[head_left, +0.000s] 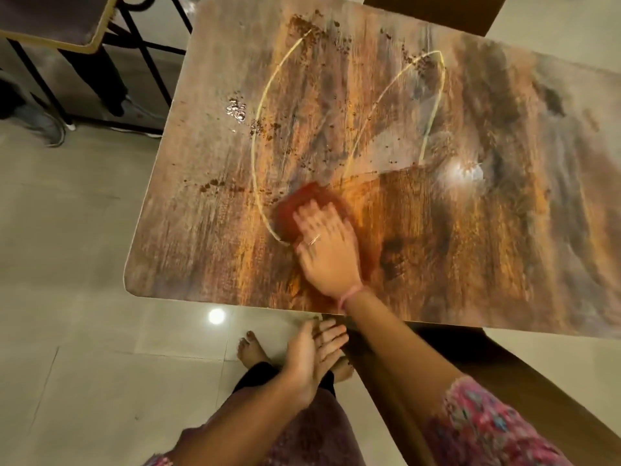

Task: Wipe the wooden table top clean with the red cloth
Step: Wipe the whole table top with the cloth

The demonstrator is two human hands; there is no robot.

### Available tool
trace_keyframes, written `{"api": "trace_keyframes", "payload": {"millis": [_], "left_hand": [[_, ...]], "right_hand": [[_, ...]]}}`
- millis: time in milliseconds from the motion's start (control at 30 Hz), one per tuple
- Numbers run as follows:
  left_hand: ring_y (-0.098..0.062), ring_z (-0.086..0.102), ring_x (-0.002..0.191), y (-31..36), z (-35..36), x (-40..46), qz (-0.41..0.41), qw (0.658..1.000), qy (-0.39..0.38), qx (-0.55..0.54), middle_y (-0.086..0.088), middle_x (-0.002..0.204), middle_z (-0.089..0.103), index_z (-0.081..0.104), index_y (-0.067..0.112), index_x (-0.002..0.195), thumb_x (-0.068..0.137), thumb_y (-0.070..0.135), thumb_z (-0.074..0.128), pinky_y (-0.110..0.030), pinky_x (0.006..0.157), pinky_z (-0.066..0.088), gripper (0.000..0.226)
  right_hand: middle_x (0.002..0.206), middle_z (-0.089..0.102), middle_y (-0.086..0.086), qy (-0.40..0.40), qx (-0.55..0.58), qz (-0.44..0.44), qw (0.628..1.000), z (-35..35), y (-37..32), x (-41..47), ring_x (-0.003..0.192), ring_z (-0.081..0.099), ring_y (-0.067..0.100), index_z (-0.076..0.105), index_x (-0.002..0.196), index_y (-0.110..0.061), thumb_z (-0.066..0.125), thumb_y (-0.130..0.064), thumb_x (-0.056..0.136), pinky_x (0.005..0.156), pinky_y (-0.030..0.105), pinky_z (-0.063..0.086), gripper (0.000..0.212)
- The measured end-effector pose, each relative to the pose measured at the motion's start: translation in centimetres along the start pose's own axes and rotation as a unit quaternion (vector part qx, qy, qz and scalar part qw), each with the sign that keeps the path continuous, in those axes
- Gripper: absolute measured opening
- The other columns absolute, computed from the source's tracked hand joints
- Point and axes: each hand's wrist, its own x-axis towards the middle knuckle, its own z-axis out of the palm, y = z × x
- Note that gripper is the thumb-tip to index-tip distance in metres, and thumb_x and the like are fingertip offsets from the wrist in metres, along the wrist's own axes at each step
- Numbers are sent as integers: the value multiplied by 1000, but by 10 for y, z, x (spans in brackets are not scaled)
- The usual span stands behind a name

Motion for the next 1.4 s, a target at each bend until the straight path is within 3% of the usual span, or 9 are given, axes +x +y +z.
{"api": "trace_keyframes", "payload": {"millis": [100,167,267,433,533,767,1100,1233,1400], "left_hand": [[-11,59,76,3,-1,-11,83,929,-30,360,-3,89,64,61,14,100,99,20,43,-17,61,47,19],[-10,58,88,9,-3,-13,208,713,-98,662,1,105,64,61,21,111,97,30,43,-21,73,46,24],[-15,55,103,25,11,-16,391,462,-104,789,2,117,60,57,21,120,97,31,37,-30,87,44,32],[-22,60,108,58,37,10,585,315,-89,742,-5,115,66,68,11,112,87,18,59,-34,93,50,27],[-26,60,110,76,42,34,640,270,-90,714,-10,117,65,67,6,112,85,17,64,-37,98,46,29],[-30,56,111,84,29,59,651,195,-49,732,-17,121,61,59,4,125,92,30,50,-40,100,41,42],[-30,53,115,85,33,67,633,199,-9,748,-19,119,62,61,1,120,95,30,47,-40,102,37,41],[-31,57,109,86,33,67,646,201,-12,736,-19,115,63,63,2,116,95,28,46,-40,98,41,38],[-28,59,98,83,31,68,636,215,-19,741,-14,115,63,60,7,123,93,31,47,-37,85,48,40]], "right_hand": [[159,23,-8,-91,-26,-212,973,7,-2,-33,148,16,21,24,151,-35,34,-45,98,117,40,10,54],[160,22,-9,-96,-36,-226,969,-4,29,-17,149,15,19,21,151,-37,33,-47,98,118,40,8,55],[161,17,-6,-47,-18,-40,998,-31,95,17,149,12,20,23,152,-32,31,-45,98,119,41,10,55],[162,15,0,69,39,318,945,-62,164,61,149,10,25,21,154,-26,33,-38,102,120,49,10,54],[162,14,1,95,20,354,930,-52,129,75,149,9,27,20,154,-26,33,-40,101,119,52,12,56],[158,28,-6,-67,-52,-260,962,-35,101,63,147,23,22,32,148,-34,33,-45,98,115,43,20,51],[163,12,2,122,54,445,885,-84,219,138,150,6,28,19,154,-24,31,-37,102,118,52,8,55],[161,18,-1,35,-10,31,999,-40,99,129,149,11,26,24,152,-28,35,-41,98,118,55,14,57],[160,23,-6,-113,-80,-444,885,-18,47,98,149,16,21,27,150,-33,32,-43,100,118,43,8,51]]}}
